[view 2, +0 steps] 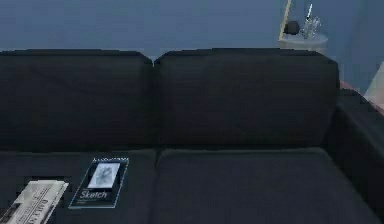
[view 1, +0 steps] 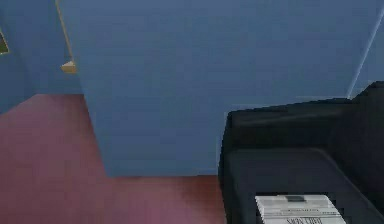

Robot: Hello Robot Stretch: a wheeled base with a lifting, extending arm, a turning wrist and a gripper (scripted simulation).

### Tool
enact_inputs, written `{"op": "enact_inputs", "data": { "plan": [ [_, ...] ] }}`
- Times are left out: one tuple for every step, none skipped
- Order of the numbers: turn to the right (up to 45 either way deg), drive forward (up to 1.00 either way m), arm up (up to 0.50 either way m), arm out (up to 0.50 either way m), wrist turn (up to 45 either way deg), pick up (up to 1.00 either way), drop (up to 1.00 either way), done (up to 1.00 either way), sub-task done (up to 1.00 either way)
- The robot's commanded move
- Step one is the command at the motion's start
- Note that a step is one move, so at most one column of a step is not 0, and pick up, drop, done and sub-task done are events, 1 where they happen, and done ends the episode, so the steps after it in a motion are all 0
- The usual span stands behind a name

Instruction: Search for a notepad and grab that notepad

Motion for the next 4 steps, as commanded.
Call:
{"op": "enact_inputs", "data": {
  "plan": [
    [-30.0, 0.00, 0.00, 0.00, 0.0, 0.00, 0.00, 0.00, 0.00],
    [0.0, 0.00, 0.50, 0.00, 0.0, 0.00, 0.00, 0.00, 0.00],
    [0.0, 0.00, 0.14, 0.00, 0.0, 0.00, 0.00, 0.00, 0.00],
    [0.0, 0.00, 0.00, 0.30, 0.0, 0.00, 0.00, 0.00, 0.00]
  ]
}}
